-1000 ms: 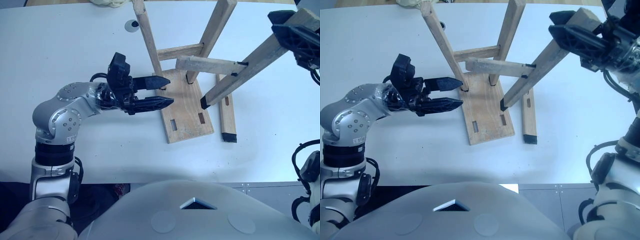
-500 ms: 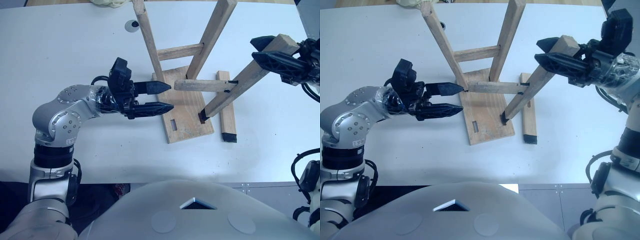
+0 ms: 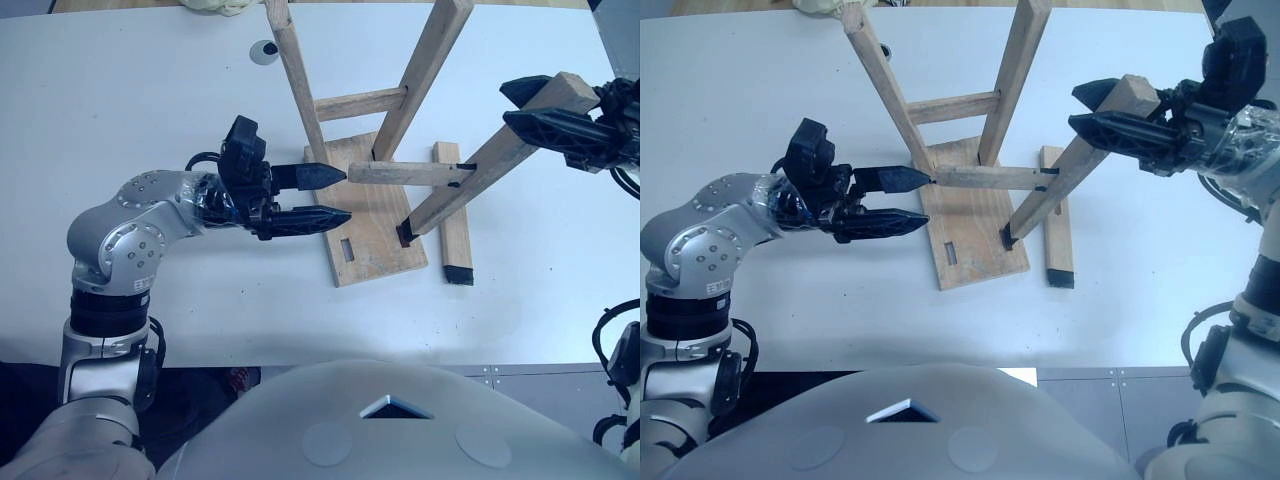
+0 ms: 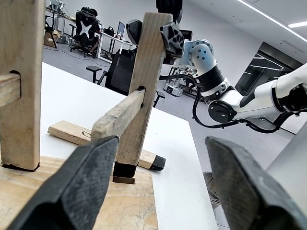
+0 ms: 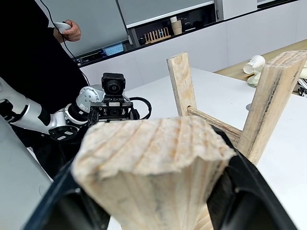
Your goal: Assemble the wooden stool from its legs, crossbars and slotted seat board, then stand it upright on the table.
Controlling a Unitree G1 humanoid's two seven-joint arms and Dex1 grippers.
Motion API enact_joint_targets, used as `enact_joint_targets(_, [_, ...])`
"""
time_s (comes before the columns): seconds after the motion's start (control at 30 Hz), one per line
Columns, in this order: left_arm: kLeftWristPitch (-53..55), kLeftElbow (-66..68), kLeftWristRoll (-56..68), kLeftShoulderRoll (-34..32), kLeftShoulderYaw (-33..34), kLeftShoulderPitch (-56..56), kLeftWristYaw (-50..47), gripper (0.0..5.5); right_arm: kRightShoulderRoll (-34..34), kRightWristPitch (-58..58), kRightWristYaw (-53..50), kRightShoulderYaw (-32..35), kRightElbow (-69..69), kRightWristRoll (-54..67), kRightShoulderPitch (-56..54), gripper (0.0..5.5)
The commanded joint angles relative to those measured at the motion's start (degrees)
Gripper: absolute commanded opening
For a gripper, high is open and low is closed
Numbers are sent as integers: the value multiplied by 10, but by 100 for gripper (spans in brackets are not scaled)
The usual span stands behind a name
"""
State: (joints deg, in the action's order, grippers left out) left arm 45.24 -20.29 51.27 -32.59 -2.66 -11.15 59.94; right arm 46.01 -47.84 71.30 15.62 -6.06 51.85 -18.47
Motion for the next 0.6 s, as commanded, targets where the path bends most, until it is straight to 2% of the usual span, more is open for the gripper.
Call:
enact_joint_targets(0.03, [0, -2, -1, 2, -1, 5, -6, 331, 18, -12, 5, -7, 5, 0, -9, 215])
enact_joint_targets(0.6, [16, -8, -3, -35, 10, 31, 5, 331, 21, -15, 13, -3, 11, -3, -15, 215])
